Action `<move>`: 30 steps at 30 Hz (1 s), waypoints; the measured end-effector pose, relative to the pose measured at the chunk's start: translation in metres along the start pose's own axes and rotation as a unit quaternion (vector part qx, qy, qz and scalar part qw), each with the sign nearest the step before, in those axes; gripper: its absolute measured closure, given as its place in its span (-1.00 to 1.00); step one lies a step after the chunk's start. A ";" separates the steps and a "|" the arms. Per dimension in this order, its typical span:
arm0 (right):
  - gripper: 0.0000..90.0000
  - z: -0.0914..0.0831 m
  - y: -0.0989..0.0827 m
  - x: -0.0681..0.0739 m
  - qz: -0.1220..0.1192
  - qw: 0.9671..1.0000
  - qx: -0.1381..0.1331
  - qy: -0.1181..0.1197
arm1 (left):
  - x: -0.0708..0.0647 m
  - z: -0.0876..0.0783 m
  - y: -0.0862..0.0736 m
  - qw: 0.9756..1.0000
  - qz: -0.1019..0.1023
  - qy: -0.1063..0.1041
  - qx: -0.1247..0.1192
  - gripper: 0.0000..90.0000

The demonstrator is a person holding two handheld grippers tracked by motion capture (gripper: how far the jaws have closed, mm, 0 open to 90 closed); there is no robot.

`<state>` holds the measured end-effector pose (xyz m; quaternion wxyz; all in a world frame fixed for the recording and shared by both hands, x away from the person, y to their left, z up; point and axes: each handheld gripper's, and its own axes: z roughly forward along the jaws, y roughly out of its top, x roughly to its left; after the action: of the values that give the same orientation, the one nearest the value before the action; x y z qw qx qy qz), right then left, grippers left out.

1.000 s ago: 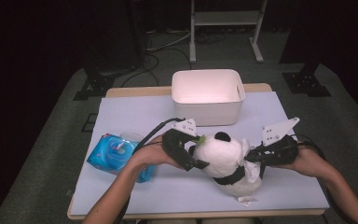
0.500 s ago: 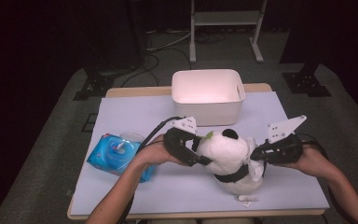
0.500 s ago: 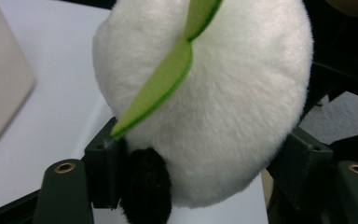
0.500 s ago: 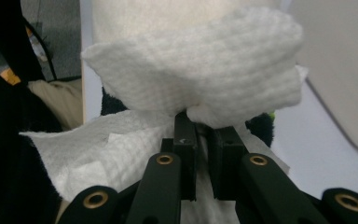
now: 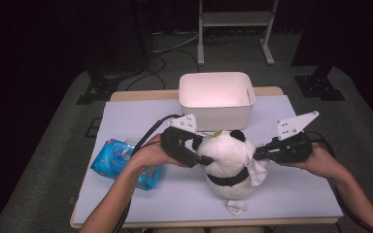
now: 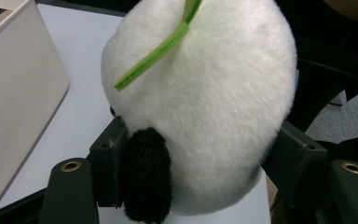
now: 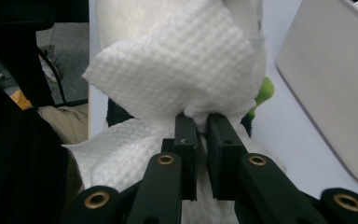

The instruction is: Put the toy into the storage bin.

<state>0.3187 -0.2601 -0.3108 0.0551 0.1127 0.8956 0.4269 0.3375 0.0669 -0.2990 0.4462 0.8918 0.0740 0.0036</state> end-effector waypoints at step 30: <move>0.83 -0.001 0.004 -0.002 0.004 1.000 -0.004 -0.009 | 0.002 0.015 -0.001 1.000 -0.012 -0.009 -0.010 -0.59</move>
<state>0.3216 -0.2588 -0.3075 0.0618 0.1202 0.8927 0.4298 0.3406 0.0557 -0.3095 0.4560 0.8863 0.0804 -0.0093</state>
